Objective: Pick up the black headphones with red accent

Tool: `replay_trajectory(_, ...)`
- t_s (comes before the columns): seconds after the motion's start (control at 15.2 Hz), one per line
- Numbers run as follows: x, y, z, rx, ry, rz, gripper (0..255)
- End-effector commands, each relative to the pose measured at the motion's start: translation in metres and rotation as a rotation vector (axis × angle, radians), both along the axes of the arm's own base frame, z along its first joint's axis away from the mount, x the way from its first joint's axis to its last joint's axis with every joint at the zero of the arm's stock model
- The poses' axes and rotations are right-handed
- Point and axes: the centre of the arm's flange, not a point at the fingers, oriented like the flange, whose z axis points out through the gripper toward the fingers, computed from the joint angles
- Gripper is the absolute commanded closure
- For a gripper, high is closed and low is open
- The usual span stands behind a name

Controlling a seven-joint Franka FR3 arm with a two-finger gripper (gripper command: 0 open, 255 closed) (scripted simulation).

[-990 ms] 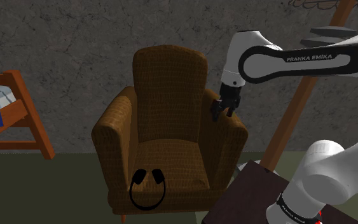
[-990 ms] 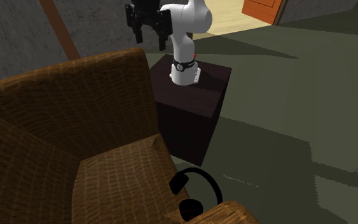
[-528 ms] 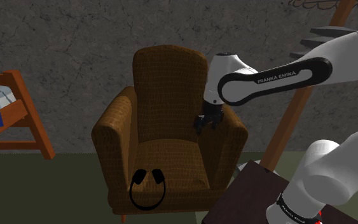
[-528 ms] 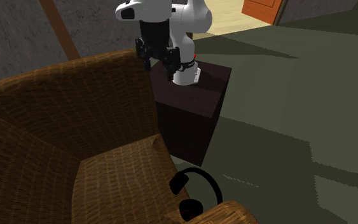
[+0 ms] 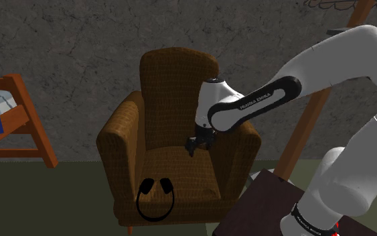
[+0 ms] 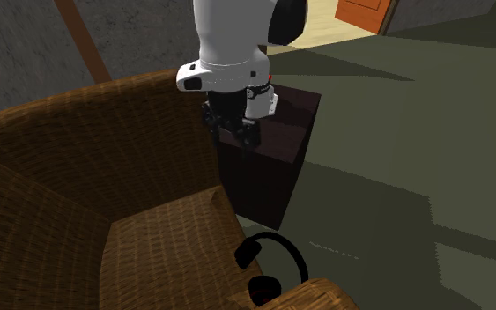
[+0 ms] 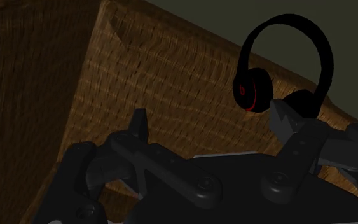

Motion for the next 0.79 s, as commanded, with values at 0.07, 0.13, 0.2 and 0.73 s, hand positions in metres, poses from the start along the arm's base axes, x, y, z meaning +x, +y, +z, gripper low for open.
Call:
replay_trajectory(0.07,0.018,0.015,-0.033,0.003,-0.003,-0.01,0)
replay_trajectory(0.13,0.024,0.021,-0.043,0.003,-0.004,-0.013,0)
replay_trajectory(0.2,0.03,0.026,-0.053,0.004,-0.005,-0.016,0)
replay_trajectory(0.73,0.08,0.07,-0.134,0.007,-0.013,-0.039,0)
